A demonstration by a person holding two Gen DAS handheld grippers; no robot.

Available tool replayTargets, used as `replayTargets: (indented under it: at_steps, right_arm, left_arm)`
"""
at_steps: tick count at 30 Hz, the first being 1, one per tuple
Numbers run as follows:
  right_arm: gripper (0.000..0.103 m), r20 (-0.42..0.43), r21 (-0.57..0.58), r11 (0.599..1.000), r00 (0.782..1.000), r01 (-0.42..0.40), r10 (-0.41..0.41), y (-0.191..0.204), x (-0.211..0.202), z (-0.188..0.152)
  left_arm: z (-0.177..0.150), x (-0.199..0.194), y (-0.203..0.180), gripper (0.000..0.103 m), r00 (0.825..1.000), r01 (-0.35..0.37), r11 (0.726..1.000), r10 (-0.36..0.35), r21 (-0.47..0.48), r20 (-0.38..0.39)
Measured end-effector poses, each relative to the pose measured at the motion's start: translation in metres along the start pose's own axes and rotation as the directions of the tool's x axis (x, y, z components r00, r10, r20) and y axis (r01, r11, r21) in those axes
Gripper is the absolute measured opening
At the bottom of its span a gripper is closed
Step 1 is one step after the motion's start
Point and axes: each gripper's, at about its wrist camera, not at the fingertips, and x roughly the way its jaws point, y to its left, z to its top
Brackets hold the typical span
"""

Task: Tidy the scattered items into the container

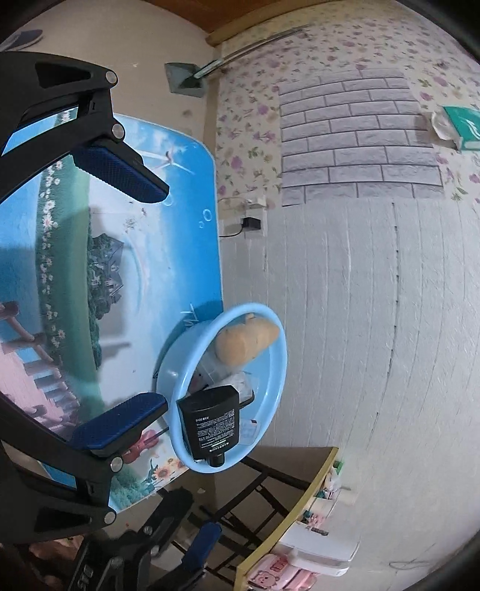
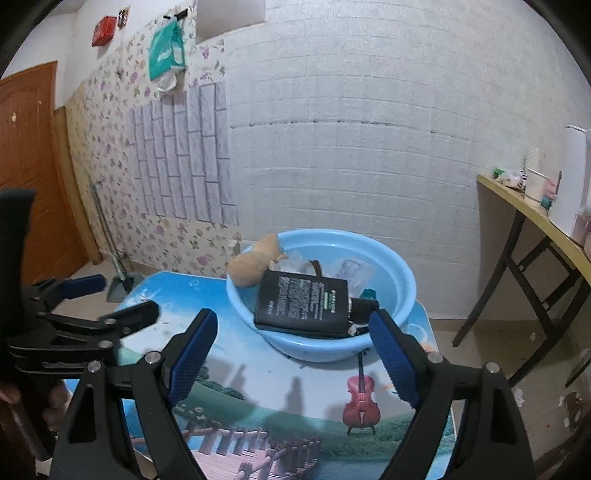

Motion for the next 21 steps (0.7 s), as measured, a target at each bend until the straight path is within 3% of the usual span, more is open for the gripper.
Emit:
replayTargets:
  at_steps: [8, 18, 21]
  right_arm:
    - [0.086, -0.070, 0.011, 0.997, 0.995, 0.073, -0.072, -0.004, 0.012, -0.001]
    - [0.086, -0.065, -0.009, 0.997, 0.995, 0.078, -0.078, -0.003, 0.006, 0.001]
    - [0.086, -0.063, -0.017, 0.997, 0.995, 0.070, -0.071, 0.000, 0.003, 0.003]
  left_arm:
    - [0.000, 0.007, -0.003, 0.103, 0.996, -0.030, 1.000, 0.030, 0.005, -0.084]
    - [0.003, -0.003, -0.013, 0.103, 0.995, 0.079, 0.997, -0.078, 0.011, -0.069]
    - [0.005, -0.007, -0.012, 0.103, 0.996, 0.071, 0.997, -0.071, 0.000, -0.056]
